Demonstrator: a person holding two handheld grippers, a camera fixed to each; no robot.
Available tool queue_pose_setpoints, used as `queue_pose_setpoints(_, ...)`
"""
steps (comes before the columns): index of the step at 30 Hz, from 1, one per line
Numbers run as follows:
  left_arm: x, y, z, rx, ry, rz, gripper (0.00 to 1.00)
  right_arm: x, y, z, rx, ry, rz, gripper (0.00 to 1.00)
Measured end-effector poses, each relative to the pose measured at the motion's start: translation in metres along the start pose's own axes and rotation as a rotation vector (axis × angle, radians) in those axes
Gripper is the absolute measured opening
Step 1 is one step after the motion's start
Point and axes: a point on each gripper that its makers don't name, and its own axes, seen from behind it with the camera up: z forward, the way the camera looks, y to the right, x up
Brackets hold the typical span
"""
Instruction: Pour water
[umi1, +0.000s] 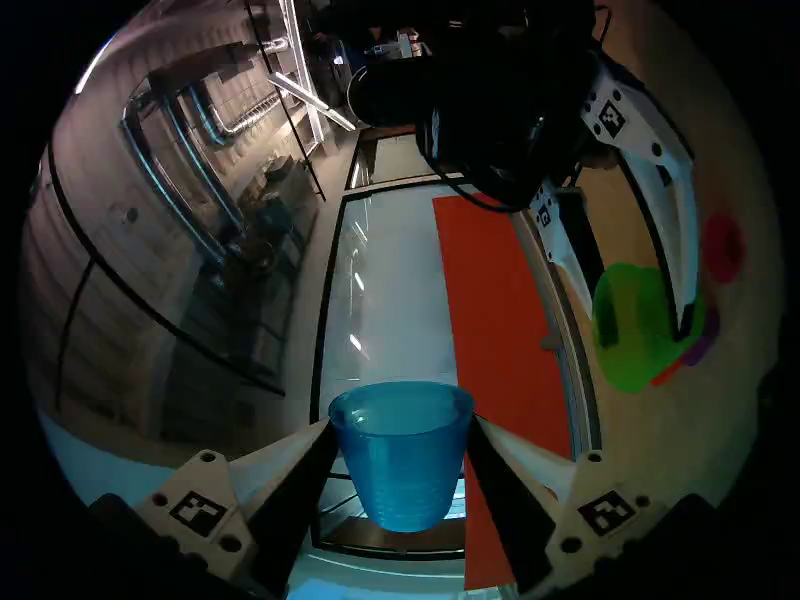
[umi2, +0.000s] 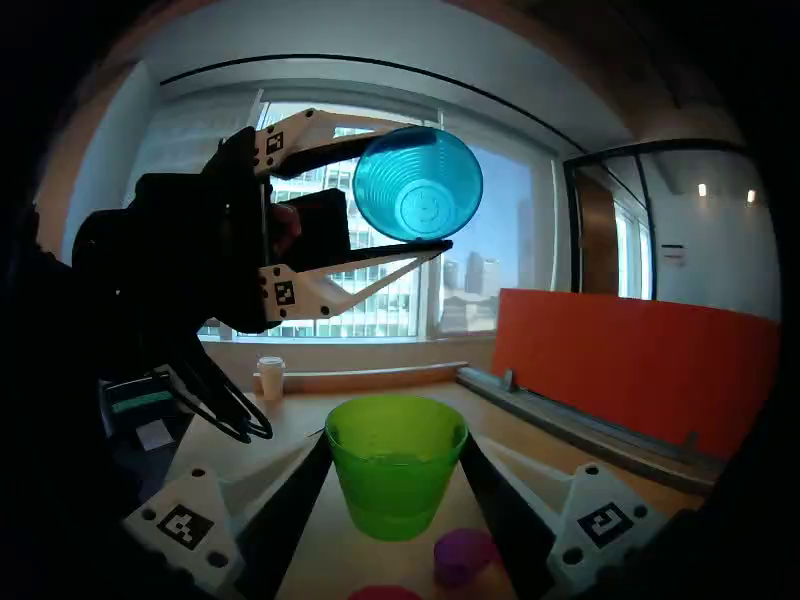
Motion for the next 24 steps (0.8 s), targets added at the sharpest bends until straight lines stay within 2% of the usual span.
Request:
queue_pose_setpoints(8,-0.002,0.001,0.001,-0.011,-0.003,-0.023,0.85,0.0,0.001,0.001,-0.003,-0.001,0.0,0.91)
queue_pose_setpoints(14,-0.004,0.003,0.003,-0.017,-0.012,-0.084,0.85,0.002,0.001,0.001,-0.008,0.002,0.002,0.91)
queue_pose_setpoints(17,-0.007,0.004,0.004,-0.019,-0.02,-0.142,0.85,0.003,0.002,0.0,-0.011,0.005,0.002,0.91)
queue_pose_setpoints(24,-0.012,0.004,0.008,-0.021,-0.028,-0.315,0.85,0.005,0.005,-0.002,-0.015,0.011,0.005,0.91)
